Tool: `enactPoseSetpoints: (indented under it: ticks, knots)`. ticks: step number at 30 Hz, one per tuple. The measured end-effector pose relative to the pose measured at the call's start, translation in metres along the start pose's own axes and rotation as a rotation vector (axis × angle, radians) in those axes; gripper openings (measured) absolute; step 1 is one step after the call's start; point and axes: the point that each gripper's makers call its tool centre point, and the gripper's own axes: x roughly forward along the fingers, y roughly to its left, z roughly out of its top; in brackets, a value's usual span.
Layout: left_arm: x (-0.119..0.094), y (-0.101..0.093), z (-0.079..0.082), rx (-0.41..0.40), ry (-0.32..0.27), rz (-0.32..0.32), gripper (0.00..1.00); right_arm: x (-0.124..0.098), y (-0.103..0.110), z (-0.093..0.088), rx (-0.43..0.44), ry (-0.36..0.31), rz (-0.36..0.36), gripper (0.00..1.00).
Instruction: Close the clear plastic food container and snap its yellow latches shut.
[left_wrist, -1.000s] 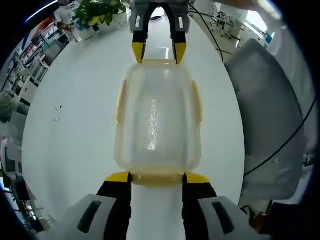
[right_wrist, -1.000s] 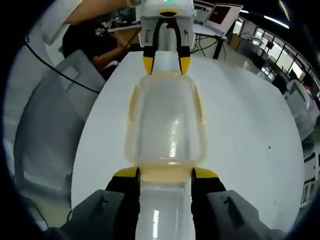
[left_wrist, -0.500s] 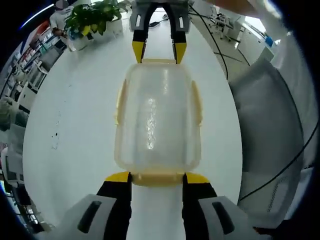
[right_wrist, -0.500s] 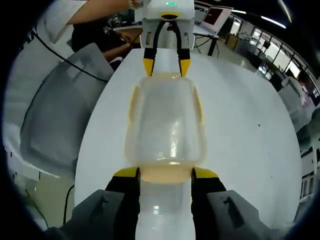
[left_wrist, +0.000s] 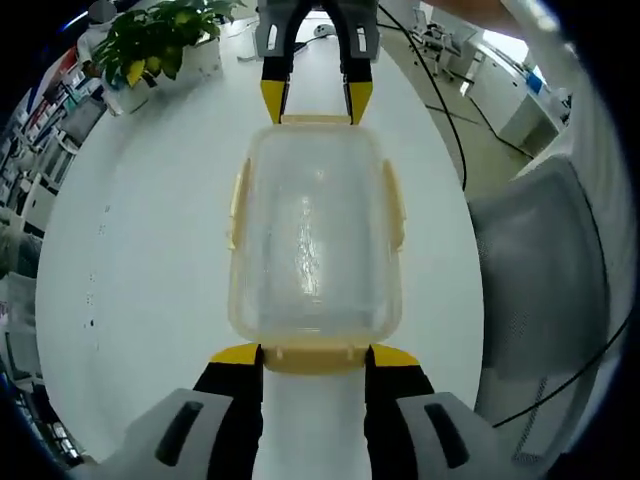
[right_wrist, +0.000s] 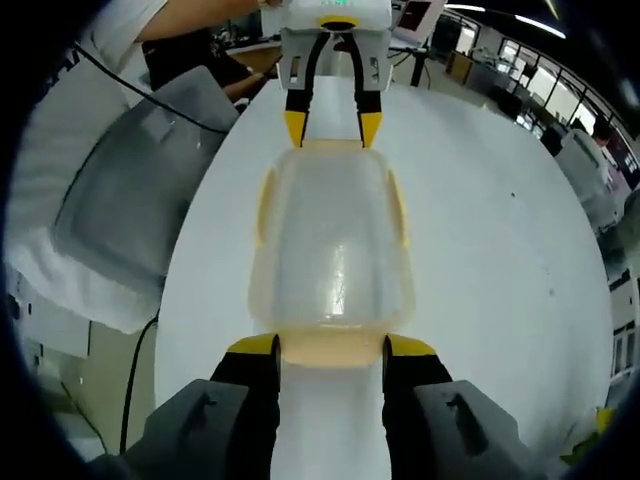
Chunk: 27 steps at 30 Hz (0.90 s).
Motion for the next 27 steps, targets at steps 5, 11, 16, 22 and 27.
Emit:
enactPoseSetpoints:
  ticks: [5,11,16,22,27]
  knots:
    - [0.008,0.002,0.005,0.024,0.038,-0.005,0.33,0.0,0.002,-0.01,0.013,-0.005,0.007,0.36]
    - [0.013,0.005,0.01,0.025,0.045,-0.005,0.33,0.0,0.001,-0.019,0.017,-0.001,0.011,0.36]
    - [0.018,0.005,0.01,0.026,0.055,-0.014,0.33,0.002,0.001,-0.022,0.021,0.001,0.015,0.36]
    - [0.017,0.006,0.007,0.032,0.074,-0.012,0.33,0.004,0.001,-0.019,0.019,-0.006,0.014,0.36]
    - [0.016,0.004,0.005,0.031,0.081,-0.011,0.33,0.008,0.001,-0.018,0.015,0.007,0.014,0.36]
